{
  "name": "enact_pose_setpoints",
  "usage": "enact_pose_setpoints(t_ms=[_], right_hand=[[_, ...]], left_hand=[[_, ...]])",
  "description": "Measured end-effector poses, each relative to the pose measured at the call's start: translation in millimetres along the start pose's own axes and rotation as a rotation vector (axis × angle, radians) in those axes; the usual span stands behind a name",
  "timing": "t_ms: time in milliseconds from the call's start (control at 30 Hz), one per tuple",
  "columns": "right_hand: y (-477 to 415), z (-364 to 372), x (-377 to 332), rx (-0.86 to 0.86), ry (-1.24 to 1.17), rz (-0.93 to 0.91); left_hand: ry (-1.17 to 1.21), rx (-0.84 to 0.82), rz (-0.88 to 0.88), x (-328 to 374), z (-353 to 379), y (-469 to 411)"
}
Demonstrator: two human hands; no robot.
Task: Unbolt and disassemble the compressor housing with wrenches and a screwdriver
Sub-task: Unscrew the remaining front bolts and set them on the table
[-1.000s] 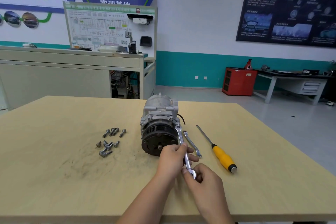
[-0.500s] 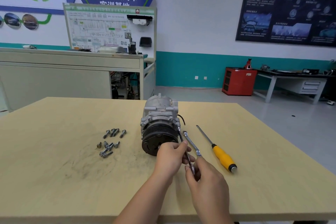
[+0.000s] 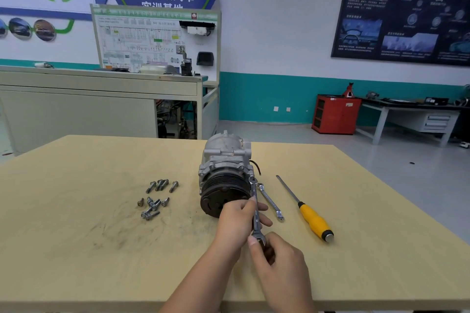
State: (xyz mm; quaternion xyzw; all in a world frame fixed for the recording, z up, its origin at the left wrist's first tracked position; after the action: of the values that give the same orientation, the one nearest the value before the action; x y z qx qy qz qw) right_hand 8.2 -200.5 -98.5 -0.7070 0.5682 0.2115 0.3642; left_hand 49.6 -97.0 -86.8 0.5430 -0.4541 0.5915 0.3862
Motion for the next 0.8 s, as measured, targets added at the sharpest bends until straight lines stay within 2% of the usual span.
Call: enact_pose_setpoints(t_ms=[167,300,433,800], right_hand=[[-0.5,9.4,7.6,0.016,-0.074,-0.1],[-0.9,8.9,12.1,0.188,-0.145,-0.149],[-0.9,10.8,12.1,0.286,-0.163,-0.197],[2.1,13.6,15.1,0.327,-0.138,-0.234]], left_hand=[[0.139,-0.039,-0.017,-9.0,-0.9,0.1],[0.163,-0.081,-0.012,-8.4,2.6,1.7],[0.17,-0.091,0.01,-9.0,1.9,4.5],[0.085,-0.075,0.081,-12.0,0.2,6.0]])
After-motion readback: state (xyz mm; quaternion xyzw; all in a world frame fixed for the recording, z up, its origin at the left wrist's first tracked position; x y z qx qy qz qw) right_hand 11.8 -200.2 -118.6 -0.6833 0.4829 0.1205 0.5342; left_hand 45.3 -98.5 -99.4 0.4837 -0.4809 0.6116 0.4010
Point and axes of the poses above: each hand's wrist, its own y-axis away from the middle knuckle, its own z-axis out of the palm, x = y × z, the point moved 3 cm from there along -y, towards the middle knuckle, and after that the axes turned 4 degrees about z, right-handed, at the moved point
